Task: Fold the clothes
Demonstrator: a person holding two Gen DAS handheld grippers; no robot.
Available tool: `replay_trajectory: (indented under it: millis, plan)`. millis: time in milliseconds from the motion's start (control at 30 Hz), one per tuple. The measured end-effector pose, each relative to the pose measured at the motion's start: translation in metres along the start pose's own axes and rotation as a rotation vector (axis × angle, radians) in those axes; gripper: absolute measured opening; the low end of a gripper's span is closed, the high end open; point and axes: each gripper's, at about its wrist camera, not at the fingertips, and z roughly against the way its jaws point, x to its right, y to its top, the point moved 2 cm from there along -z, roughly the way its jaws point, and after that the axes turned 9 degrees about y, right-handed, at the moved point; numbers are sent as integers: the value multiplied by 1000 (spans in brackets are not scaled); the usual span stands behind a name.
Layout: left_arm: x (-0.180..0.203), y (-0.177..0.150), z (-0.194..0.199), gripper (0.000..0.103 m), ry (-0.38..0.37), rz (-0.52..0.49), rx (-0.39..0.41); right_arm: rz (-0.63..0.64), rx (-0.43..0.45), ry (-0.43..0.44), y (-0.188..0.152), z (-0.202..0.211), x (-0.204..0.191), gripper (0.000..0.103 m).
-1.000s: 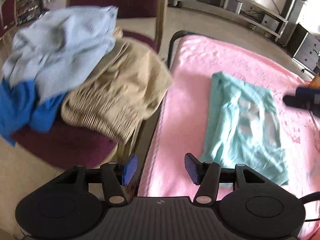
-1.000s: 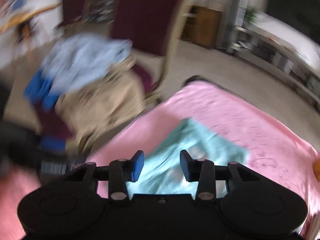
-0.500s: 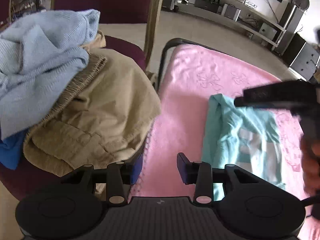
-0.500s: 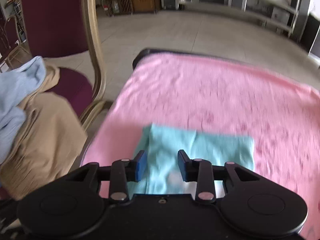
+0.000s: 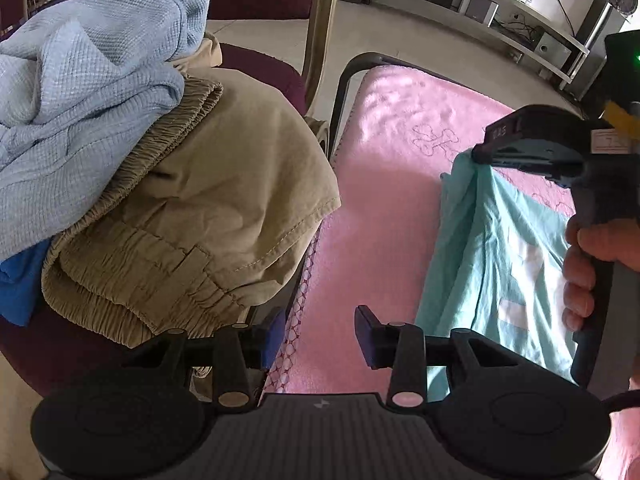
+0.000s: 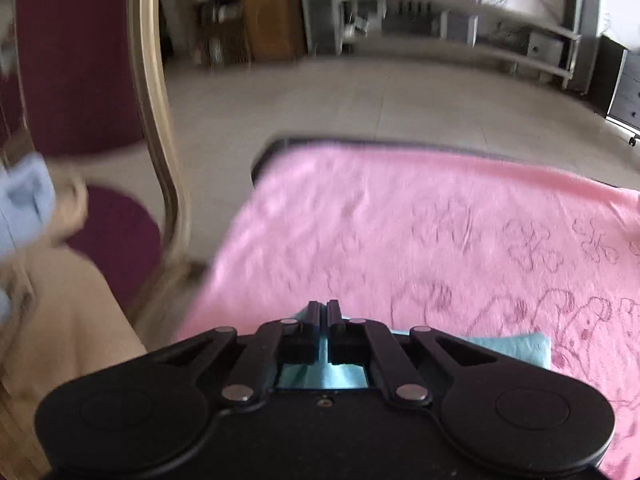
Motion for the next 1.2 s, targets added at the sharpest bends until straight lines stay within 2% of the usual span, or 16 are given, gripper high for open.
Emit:
replay_trajectory:
  millis: [133,167,267,300,400,500,600,667,733,800,867,900,933,1067,1133,1200]
  plan:
    - [1,-3,-6,39,10,-4,-13,-45,-114,57,2,-6,5,16]
    - [0,-3,-7,39,12,-2,-15,-52,-108,60,5,3,7,19]
    - [-1,-5,-4,39,24,0,0,-12,-94,71,16,51,20,36]
    - [1,-6,-1,39,21,-5,5,5,-90,74,20,68,24,36]
    - [10,-10,12,44,-22,-33,33,97,-61,26,24,133,45,39]
    - [32,-21,30,48,-94,-98,74,171,-48,-31,9,189,73,53]
    - [68,-37,38,48,-143,-216,94,232,-28,-94,-17,224,99,56]
    - [91,-48,35,48,-154,-282,85,258,-19,-139,-40,232,119,59]
    - [108,-59,33,48,-145,-333,85,241,-39,-159,-62,221,140,60]
    - [118,-65,36,48,-133,-369,111,147,-71,-132,-83,204,162,58]
    - [123,-67,44,48,-136,-379,165,38,-73,-72,-99,189,178,46]
    - [125,-66,47,48,-149,-375,193,-10,-73,-35,-106,182,184,30]
    - [128,-65,50,48,-165,-373,214,-42,-69,18,-111,174,185,22]
    - [142,-68,43,48,-194,-403,225,-125,-54,259,-124,139,174,21]
    - [152,-70,31,48,-180,-441,196,-125,-60,323,-125,127,162,21]
    - [160,-72,18,48,-147,-483,164,-89,-64,347,-126,116,149,21]
